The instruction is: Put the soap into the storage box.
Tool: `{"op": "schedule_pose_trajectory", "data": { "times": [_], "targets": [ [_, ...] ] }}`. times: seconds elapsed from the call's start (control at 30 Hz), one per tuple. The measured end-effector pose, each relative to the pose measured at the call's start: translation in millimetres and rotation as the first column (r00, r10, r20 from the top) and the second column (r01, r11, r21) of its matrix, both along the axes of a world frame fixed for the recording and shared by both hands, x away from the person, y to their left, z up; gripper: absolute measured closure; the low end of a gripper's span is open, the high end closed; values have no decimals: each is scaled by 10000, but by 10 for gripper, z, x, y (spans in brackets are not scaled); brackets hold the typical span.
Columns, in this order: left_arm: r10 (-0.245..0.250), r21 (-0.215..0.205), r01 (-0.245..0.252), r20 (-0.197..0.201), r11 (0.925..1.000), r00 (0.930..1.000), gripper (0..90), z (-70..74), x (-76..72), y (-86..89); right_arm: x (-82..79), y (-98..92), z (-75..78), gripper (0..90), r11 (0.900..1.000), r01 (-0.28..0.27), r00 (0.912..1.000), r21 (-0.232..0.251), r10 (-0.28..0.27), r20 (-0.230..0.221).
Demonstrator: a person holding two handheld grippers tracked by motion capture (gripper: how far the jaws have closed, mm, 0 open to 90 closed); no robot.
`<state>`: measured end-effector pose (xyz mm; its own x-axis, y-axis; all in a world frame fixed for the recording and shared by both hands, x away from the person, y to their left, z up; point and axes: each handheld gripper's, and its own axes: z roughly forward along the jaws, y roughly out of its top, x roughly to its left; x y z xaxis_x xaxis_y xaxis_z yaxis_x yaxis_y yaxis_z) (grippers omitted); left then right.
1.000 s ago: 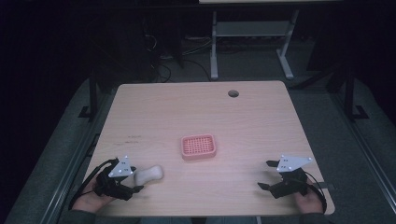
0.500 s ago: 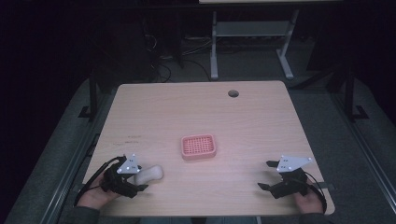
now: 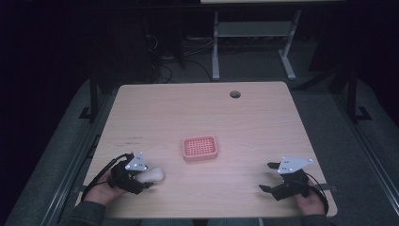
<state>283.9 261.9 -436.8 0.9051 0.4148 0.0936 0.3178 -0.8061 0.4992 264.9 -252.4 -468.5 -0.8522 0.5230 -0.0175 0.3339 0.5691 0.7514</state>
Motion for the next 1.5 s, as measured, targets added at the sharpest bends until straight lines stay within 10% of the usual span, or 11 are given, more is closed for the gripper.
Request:
{"op": "schedule_pose_trajectory", "data": {
  "times": [1.5],
  "targets": [
    [-186,69,193,-924,9998,9955,483,-75,162,-38,6,17,-4,135,10000,-53,10000,-27,53,-22]
  ]
}}
